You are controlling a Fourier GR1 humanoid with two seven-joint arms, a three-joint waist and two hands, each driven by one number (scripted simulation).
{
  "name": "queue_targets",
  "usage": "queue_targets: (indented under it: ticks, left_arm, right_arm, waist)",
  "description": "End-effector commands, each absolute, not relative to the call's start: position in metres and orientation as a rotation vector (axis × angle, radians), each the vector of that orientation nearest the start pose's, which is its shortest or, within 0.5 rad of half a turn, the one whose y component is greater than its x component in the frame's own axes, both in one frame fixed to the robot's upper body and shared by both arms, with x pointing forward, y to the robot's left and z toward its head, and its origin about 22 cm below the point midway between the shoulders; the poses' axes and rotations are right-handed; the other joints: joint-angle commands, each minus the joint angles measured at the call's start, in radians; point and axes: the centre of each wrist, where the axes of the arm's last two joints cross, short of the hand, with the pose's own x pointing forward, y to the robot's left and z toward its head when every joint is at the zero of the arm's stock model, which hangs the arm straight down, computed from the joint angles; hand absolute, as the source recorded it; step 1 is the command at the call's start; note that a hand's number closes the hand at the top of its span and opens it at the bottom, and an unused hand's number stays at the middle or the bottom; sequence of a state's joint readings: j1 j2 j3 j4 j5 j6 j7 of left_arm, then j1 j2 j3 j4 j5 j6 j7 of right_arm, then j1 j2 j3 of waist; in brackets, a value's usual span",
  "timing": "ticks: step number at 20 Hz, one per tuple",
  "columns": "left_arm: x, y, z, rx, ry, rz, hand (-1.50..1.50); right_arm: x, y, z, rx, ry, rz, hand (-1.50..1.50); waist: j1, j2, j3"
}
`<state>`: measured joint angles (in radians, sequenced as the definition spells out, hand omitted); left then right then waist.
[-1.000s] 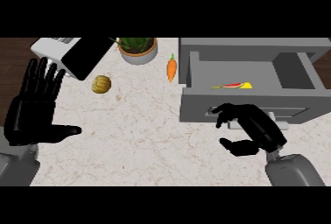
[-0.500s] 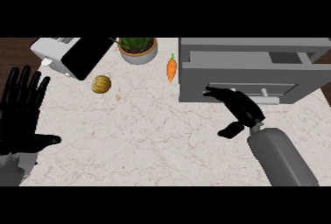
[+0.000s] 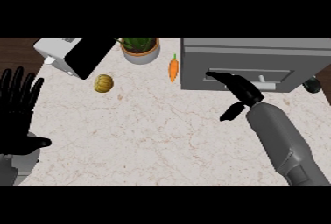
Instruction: Pick up the cup, place it into the drawer and close the drawer
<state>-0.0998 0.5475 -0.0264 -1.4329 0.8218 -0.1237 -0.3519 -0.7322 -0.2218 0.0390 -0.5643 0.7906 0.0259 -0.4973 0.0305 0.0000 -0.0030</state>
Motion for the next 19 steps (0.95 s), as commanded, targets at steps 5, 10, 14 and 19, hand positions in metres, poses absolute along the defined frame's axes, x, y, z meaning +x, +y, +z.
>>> queue_targets:
  ticks: [5,10,14,19]
  left_arm:
    - [0.259,0.344,0.046,-0.320,-1.889,0.173,-1.50]
    - [0.262,0.344,0.036,-0.337,-1.868,0.140,-1.50]
    - [0.272,0.333,0.043,-0.335,-1.875,0.140,-1.50]
    - [0.279,0.324,0.041,-0.309,-1.901,0.145,-1.50]
  right_arm:
    - [0.420,-0.273,0.018,-0.391,-1.495,1.176,-1.50]
    - [0.425,-0.285,0.028,-0.407,-1.507,1.162,-1.50]
    - [0.434,-0.297,0.053,-0.405,-1.488,1.152,-1.50]
    - [0.435,-0.295,0.052,-0.397,-1.487,1.164,-1.50]
  waist:
    - [0.039,0.022,0.006]
    - [0.051,0.034,0.006]
    - [0.048,0.035,0.006]
    - [0.053,0.038,0.007]
